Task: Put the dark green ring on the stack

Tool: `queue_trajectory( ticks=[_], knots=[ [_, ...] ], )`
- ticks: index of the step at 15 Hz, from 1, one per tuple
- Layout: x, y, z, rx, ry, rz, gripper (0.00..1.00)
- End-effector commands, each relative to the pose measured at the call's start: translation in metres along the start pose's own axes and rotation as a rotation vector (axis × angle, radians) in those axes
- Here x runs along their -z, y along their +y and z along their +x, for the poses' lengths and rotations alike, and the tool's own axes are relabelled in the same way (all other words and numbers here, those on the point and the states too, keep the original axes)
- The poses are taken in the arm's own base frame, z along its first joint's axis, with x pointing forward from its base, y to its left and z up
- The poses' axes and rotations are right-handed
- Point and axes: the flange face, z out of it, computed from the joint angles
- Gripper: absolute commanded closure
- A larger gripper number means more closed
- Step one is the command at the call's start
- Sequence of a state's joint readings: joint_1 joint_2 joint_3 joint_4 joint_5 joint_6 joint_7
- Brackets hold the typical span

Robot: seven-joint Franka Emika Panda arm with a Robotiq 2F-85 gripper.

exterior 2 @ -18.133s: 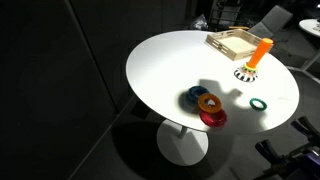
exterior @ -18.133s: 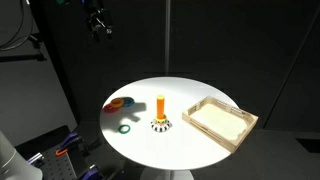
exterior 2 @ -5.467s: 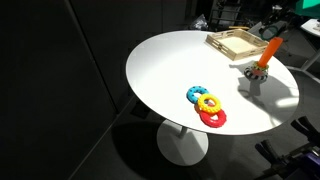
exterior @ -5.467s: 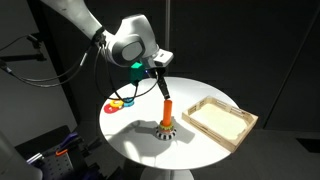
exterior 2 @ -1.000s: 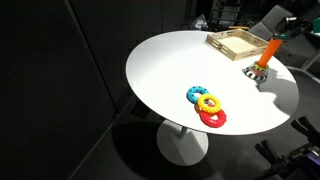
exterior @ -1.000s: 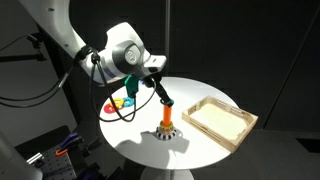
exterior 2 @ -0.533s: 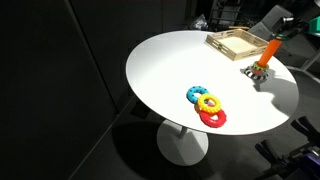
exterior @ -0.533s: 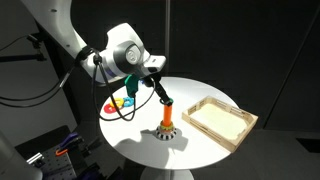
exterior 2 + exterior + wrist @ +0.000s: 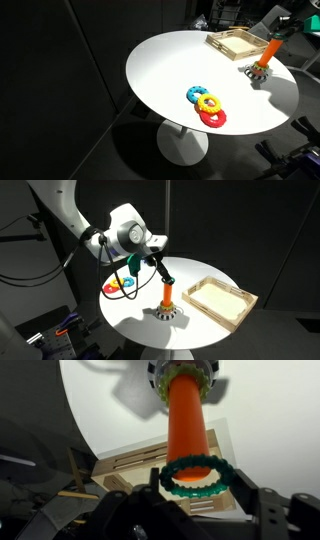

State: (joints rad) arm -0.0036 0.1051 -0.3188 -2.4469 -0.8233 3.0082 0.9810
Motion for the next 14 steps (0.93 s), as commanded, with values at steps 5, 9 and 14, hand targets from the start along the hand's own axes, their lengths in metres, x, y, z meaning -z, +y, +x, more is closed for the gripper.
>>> queue_trajectory(
  ticks=[5,9,14],
  knots=[
    [-0.013,0.000,0.003,-0.023,-0.001,-0.009,0.53],
    [-0.015,0.000,-0.002,-0.026,-0.018,-0.011,0.53],
    [-0.019,-0.002,-0.008,-0.055,-0.052,-0.006,0.00]
  ],
)
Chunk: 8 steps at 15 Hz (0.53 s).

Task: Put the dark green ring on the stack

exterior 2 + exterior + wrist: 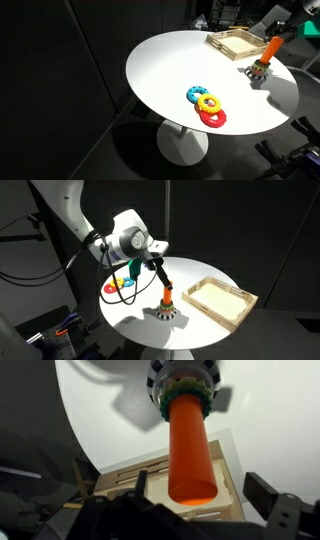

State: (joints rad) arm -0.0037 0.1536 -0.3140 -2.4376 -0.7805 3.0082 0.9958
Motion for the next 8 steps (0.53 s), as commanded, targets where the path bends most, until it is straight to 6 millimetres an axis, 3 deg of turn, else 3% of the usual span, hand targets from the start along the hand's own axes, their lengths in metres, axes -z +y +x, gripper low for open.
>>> queue_trajectory(
  ticks=[1,8],
  knots=[
    [-0.002,-0.002,-0.003,-0.021,-0.025,0.011,0.00],
    [-0.010,-0.019,-0.028,-0.056,-0.187,0.061,0.00]
  ],
)
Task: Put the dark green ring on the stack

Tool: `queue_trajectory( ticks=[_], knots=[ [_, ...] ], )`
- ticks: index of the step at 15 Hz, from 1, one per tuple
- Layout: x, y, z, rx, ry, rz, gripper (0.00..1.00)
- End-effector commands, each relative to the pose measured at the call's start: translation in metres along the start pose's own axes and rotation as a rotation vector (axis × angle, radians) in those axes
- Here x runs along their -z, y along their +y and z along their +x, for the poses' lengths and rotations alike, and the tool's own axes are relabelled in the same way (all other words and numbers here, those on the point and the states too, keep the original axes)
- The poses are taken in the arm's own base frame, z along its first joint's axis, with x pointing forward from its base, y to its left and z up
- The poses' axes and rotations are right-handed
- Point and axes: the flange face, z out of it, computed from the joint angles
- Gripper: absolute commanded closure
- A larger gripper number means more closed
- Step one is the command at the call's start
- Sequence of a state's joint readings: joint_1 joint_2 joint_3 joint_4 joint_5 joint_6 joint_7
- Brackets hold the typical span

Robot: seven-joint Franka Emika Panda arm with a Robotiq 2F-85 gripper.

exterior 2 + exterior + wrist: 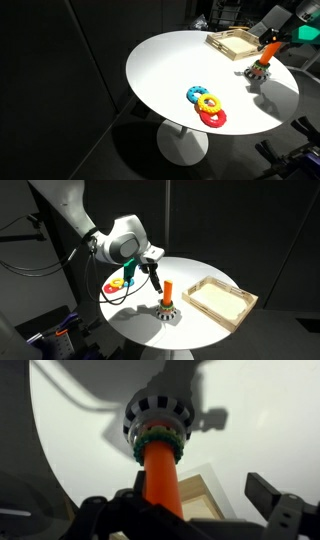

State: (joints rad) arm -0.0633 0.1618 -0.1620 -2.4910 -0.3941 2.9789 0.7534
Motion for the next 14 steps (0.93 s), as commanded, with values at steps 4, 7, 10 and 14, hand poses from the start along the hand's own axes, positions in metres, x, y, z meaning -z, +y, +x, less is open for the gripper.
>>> queue_trajectory(
  ticks=[4,7,10,14],
  knots=[
    [0.001,-0.002,0.001,-0.018,-0.148,0.032,0.00],
    [0.003,0.001,0.005,-0.025,-0.210,0.039,0.00],
    [0.003,0.003,0.010,-0.021,-0.239,0.033,0.00],
    [-0.005,0.001,0.002,-0.030,-0.224,0.023,0.00]
  ],
)
